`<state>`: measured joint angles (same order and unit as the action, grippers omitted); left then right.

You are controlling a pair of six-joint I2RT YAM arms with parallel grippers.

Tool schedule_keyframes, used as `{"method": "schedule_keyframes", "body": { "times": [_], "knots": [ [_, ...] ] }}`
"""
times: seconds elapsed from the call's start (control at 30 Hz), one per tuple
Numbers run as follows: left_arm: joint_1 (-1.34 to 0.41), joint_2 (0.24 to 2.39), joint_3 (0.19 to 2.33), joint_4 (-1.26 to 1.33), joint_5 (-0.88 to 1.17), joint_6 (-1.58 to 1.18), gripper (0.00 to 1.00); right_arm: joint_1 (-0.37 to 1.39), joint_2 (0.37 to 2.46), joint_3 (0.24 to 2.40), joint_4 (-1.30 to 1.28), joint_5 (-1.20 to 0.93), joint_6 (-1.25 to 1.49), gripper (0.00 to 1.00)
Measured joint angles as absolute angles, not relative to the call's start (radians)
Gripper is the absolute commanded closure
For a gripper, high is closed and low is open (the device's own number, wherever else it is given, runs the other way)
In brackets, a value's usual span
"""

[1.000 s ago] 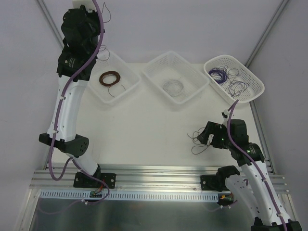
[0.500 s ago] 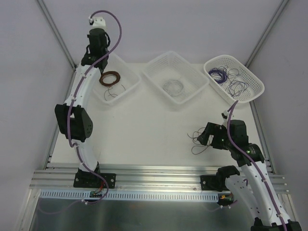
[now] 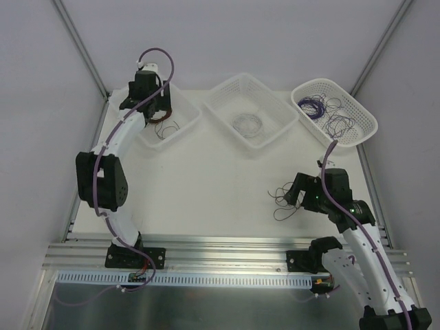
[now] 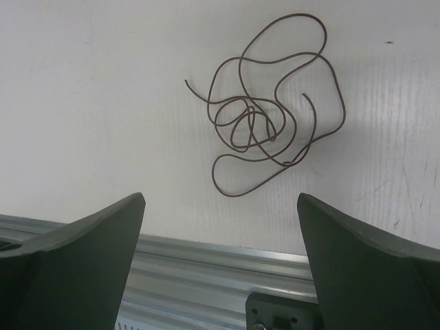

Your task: Untangle the cables

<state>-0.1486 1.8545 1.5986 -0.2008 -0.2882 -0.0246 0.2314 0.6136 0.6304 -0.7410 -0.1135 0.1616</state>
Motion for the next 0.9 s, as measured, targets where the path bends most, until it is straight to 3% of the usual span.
{"method": "schedule_keyframes", "body": {
  "times": [0.03,0.1,0.27,0.43,0.87,0.9],
  "knots": [
    [-0.149,1.821,1.586,-0.213,-0.273,-0.045,0.06,0.231,0.625,0.633,-0.741,-0.1,0.166,0.01],
    [-0.149,1.717,1.553,-0.242,-0.218,-0.088,0.02,0.231,0.662,0.64,-0.738,-0.066,0.18,0.03],
    [-0.149,1.422,1.439,-0.275,-0.054,-0.216,0.01,0.231,0.783,0.643,-0.715,0.012,0.21,0.12],
    [-0.179,1.147,1.187,-0.3,0.107,-0.332,0.01,0.232,0.898,0.643,-0.647,0.041,0.222,0.28],
    [-0.464,0.893,0.719,-0.376,0.221,-0.52,0.01,0.318,1.124,0.645,-0.512,0.091,0.19,0.55],
    [-0.475,0.886,0.699,-0.377,0.223,-0.535,0.01,0.327,1.142,0.646,-0.512,0.101,0.189,0.62]
  ]
}}
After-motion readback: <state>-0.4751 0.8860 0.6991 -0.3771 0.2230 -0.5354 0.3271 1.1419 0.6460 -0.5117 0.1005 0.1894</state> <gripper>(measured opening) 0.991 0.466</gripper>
